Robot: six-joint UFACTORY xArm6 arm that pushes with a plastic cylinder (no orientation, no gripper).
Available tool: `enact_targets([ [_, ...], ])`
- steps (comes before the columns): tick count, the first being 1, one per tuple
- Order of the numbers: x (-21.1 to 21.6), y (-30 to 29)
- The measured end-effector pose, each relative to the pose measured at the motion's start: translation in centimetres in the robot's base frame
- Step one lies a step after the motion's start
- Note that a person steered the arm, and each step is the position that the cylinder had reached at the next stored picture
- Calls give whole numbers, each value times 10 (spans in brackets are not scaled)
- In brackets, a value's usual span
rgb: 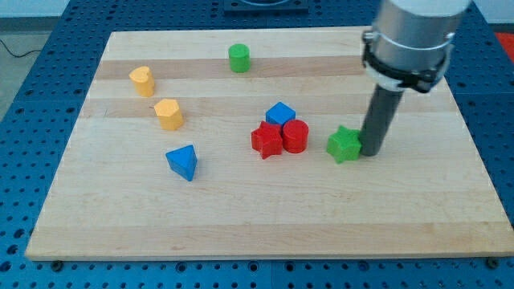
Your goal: Keep the green star below the red circle
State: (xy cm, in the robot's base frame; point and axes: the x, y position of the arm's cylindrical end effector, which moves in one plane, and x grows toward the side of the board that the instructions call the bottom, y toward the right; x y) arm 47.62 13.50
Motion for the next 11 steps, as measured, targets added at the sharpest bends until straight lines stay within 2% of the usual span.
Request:
enact_targets([
  [1, -12, 19],
  [2, -44, 24],
  [3, -44, -4],
  [4, -11, -49],
  [5, 1, -58],
  [6, -20, -4],
  [7, -5, 48],
  [8, 47, 47],
  [9, 64, 5],
  [11, 28, -57],
])
